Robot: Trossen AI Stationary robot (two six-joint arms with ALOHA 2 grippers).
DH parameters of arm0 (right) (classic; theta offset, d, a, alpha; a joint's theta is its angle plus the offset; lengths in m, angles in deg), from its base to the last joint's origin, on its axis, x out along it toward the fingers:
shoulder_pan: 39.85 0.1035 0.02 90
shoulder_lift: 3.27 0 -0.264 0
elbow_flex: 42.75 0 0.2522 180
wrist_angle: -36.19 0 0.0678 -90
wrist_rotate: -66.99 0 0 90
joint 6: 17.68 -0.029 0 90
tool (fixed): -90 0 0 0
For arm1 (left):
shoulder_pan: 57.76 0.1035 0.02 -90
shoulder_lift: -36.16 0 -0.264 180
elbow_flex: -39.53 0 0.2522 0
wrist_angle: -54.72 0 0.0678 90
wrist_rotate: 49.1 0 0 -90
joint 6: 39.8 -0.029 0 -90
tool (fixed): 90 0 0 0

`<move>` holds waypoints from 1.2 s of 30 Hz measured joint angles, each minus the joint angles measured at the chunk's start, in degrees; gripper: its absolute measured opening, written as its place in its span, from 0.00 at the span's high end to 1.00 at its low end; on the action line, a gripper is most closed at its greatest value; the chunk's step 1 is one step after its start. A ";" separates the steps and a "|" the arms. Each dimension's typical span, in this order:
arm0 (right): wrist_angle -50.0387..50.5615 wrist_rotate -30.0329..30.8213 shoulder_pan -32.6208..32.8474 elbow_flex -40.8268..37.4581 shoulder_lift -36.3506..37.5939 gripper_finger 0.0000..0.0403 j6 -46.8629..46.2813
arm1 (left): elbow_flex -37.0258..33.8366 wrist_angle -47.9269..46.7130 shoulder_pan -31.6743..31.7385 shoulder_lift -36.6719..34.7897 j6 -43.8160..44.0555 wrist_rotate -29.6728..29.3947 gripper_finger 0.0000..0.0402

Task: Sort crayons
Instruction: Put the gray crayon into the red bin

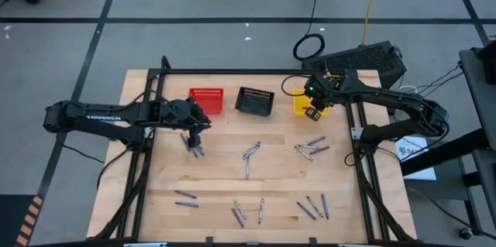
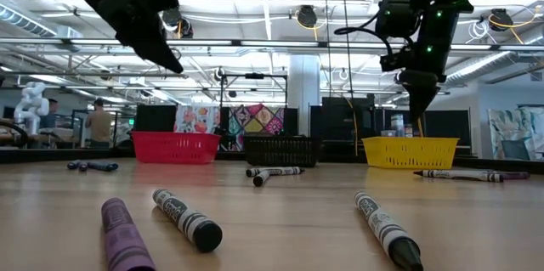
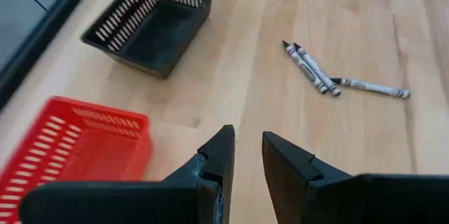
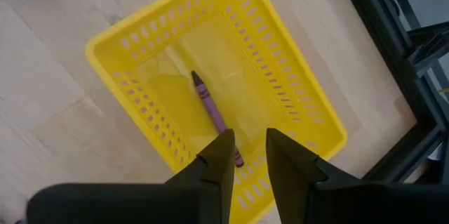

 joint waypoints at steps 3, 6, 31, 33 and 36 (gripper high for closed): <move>-1.63 0.01 0.00 0.00 0.00 0.83 -0.32 | 0.07 3.11 -0.30 1.55 4.37 0.02 0.80; -3.17 -0.06 0.00 0.00 0.00 0.82 -1.49 | 0.07 5.98 -0.88 4.05 7.43 0.24 0.80; -1.17 -0.11 0.02 0.00 0.02 0.82 -1.41 | 11.06 17.76 -8.45 28.73 8.21 3.82 0.80; -0.93 -0.13 0.02 0.00 0.02 0.82 -1.45 | 12.48 17.89 -8.37 30.44 11.11 1.28 0.80; -0.92 -0.15 0.02 0.00 0.02 0.82 -2.13 | 14.00 18.09 -8.09 33.05 14.86 -0.63 0.80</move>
